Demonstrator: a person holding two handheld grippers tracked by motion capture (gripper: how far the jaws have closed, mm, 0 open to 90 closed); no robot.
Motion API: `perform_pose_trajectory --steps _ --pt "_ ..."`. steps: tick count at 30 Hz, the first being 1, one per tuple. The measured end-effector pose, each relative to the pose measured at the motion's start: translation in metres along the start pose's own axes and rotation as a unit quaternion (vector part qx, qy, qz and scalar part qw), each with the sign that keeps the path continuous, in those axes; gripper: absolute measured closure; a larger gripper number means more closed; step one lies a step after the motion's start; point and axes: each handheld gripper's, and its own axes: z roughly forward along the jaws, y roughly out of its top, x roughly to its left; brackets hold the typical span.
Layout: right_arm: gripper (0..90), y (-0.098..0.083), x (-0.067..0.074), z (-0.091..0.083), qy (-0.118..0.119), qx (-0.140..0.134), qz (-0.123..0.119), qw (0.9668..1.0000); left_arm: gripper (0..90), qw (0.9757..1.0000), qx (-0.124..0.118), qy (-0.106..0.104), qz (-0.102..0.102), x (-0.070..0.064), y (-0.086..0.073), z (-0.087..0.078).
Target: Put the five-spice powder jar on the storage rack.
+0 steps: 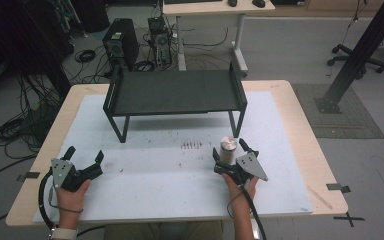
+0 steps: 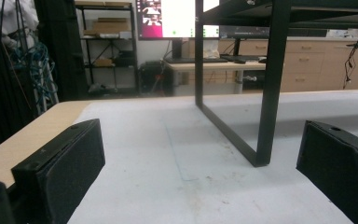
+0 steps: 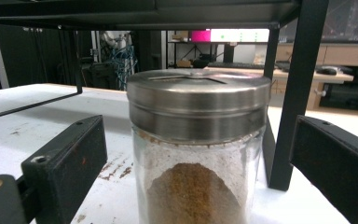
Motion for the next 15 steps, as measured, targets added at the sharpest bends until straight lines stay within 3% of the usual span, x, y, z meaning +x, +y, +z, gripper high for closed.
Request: perform_pose_trajectory --steps 15 --pt "3.3 -0.0004 -0.0003 -0.0007 0.002 -0.004 0.003 1.0 1.1 1.0 0.0 0.001 0.0 0.0 0.0 0.0"
